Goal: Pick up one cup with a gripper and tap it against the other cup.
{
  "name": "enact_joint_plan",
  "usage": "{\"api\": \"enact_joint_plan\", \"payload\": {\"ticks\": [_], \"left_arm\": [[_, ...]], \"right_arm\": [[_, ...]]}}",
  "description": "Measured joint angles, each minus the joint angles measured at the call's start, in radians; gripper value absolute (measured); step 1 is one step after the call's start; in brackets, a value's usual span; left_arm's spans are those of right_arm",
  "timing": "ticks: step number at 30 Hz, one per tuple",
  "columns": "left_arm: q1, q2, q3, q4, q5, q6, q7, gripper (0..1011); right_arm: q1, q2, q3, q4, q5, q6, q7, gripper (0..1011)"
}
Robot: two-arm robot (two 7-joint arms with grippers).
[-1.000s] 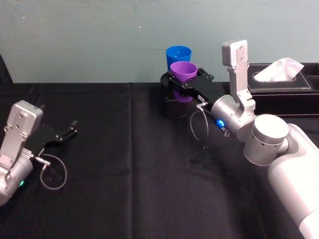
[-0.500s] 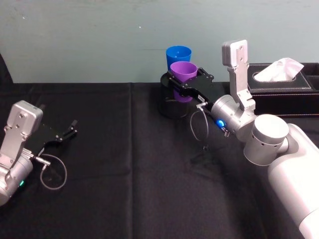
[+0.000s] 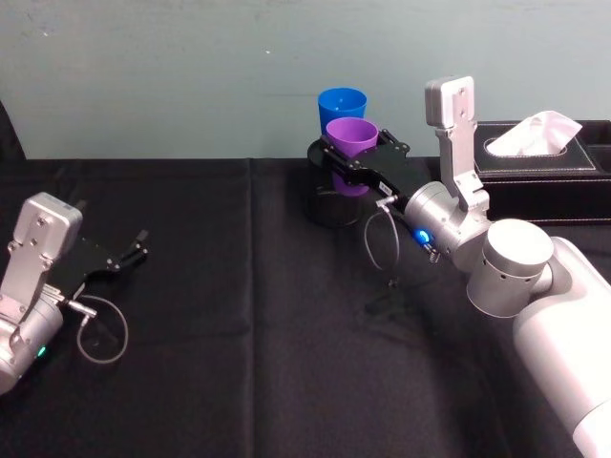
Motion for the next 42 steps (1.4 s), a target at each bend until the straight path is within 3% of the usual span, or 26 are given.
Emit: {"api": "enact_joint_plan", "payload": {"ticks": [42], "left_arm": [[0.0,0.0,0.0,0.0,0.0,0.0,0.0,1000]], "right_arm": [[0.0,0.0,0.0,0.0,0.0,0.0,0.0,739]]}}
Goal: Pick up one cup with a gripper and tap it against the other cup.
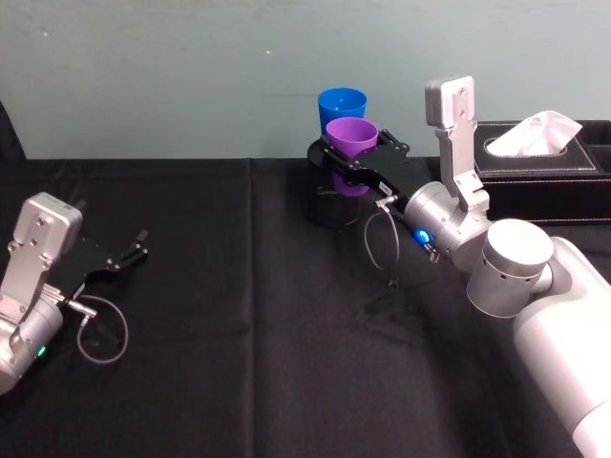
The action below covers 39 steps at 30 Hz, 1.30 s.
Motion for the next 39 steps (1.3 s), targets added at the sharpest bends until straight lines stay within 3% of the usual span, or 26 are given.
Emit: {"api": "enact_joint_plan", "payload": {"ticks": [39], "left_arm": [[0.0,0.0,0.0,0.0,0.0,0.0,0.0,1000]], "right_arm": [[0.0,0.0,0.0,0.0,0.0,0.0,0.0,739]]}}
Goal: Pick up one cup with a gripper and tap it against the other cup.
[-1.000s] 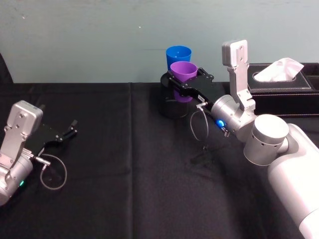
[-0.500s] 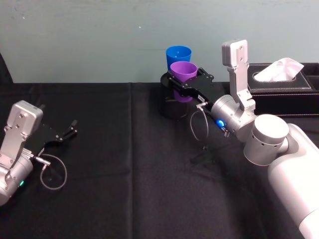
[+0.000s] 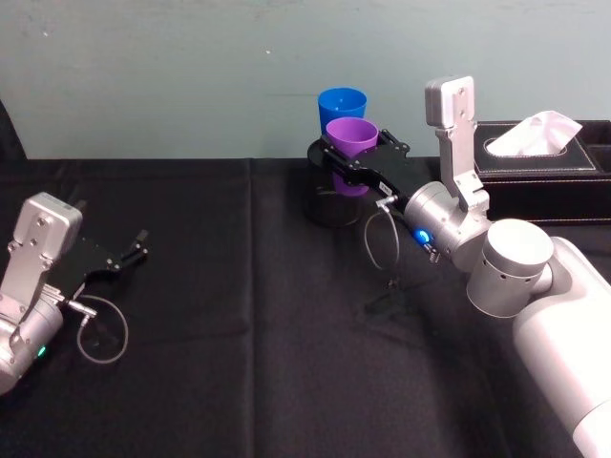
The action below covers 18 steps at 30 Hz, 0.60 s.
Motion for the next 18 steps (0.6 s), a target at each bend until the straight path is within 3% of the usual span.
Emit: {"api": "enact_joint_plan", "payload": {"ticks": [18], "left_arm": [[0.0,0.0,0.0,0.0,0.0,0.0,0.0,1000]], "right_arm": [[0.0,0.0,0.0,0.0,0.0,0.0,0.0,739]]}}
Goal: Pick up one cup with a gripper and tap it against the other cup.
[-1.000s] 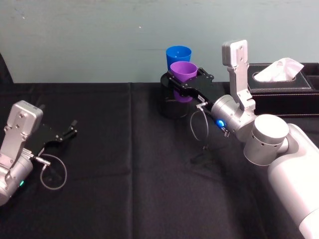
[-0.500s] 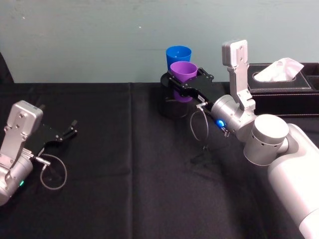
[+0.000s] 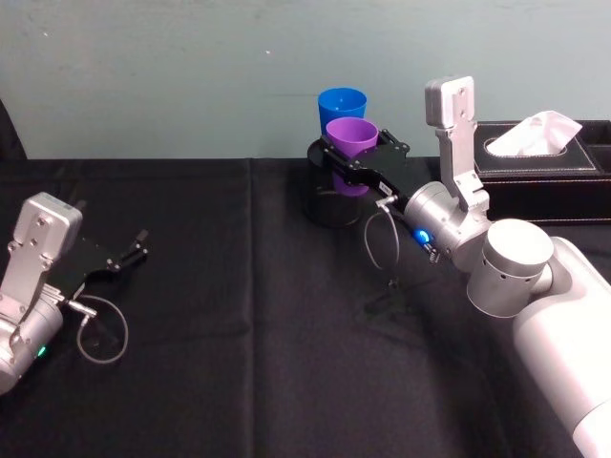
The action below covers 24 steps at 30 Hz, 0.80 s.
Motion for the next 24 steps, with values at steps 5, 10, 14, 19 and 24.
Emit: {"api": "enact_joint_plan", "payload": {"ticks": [5,10,14,19,24], "left_arm": [[0.0,0.0,0.0,0.0,0.0,0.0,0.0,1000],[0.0,0.0,0.0,0.0,0.0,0.0,0.0,1000],[0.0,0.0,0.0,0.0,0.0,0.0,0.0,1000],[0.0,0.0,0.0,0.0,0.0,0.0,0.0,1000],[0.0,0.0,0.0,0.0,0.0,0.0,0.0,1000]], "right_arm": [[0.0,0.0,0.0,0.0,0.0,0.0,0.0,739],[0.0,0.0,0.0,0.0,0.0,0.0,0.0,739],[0.0,0.0,0.0,0.0,0.0,0.0,0.0,739],[0.0,0.0,0.0,0.0,0.0,0.0,0.0,739],[0.0,0.0,0.0,0.0,0.0,0.0,0.0,739]]}}
